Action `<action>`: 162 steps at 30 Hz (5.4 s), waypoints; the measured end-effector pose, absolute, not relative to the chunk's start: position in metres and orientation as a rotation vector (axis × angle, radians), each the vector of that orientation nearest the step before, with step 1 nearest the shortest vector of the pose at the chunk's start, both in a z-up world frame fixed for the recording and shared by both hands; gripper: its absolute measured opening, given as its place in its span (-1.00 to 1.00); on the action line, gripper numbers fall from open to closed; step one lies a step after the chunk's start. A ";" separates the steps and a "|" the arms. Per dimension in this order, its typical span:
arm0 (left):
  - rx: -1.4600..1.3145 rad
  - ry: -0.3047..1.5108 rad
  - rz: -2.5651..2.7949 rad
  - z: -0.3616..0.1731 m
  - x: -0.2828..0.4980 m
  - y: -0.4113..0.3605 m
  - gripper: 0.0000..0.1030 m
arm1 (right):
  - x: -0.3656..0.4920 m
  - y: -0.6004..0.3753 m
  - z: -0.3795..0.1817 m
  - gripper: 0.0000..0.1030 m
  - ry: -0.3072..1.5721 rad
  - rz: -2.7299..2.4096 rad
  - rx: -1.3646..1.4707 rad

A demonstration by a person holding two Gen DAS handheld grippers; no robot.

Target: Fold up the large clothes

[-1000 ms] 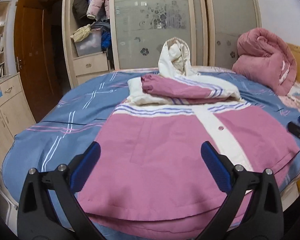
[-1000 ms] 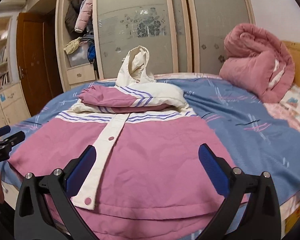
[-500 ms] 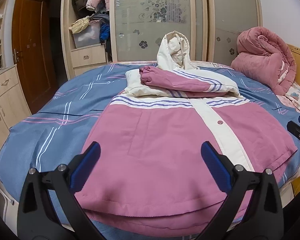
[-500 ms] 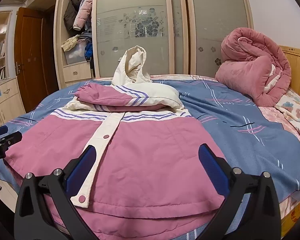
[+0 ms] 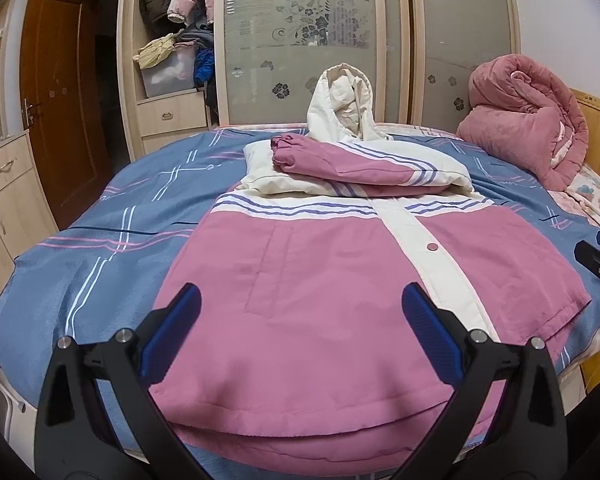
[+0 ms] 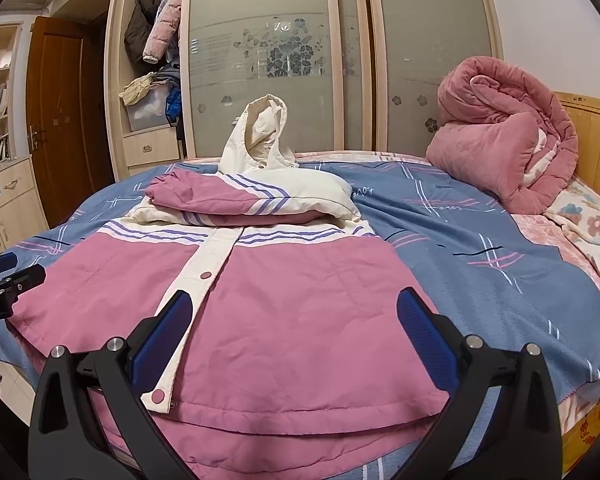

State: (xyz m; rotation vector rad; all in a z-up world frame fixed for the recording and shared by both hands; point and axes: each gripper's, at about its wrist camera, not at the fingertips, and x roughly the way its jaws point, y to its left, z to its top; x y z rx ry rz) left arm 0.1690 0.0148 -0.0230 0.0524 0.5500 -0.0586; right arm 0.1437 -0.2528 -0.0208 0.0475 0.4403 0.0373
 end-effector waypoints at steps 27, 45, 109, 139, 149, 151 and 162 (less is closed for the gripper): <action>0.004 0.527 -0.140 -0.012 0.173 0.010 0.96 | 0.145 -0.258 -0.018 0.97 0.435 0.017 0.057; -0.078 0.631 -0.197 -0.017 0.289 0.001 0.96 | 0.353 -0.223 0.054 0.97 0.569 0.108 0.051; -0.471 0.674 -0.372 -0.041 0.334 0.032 0.96 | 0.312 -0.333 -0.036 0.96 0.428 0.179 0.835; -1.145 0.669 -0.317 -0.093 0.566 -0.014 -0.62 | 0.325 -0.335 -0.047 0.96 0.459 0.516 1.094; -1.131 0.585 -0.489 -0.044 0.532 -0.004 -0.80 | 0.324 -0.327 -0.048 0.96 0.497 0.511 1.085; -1.081 0.587 -0.507 -0.034 0.509 0.003 -0.81 | 0.324 -0.327 -0.048 0.96 0.499 0.512 1.080; -0.972 0.849 -0.282 -0.127 0.461 0.053 -0.74 | 0.326 -0.320 -0.054 0.96 0.531 0.507 1.091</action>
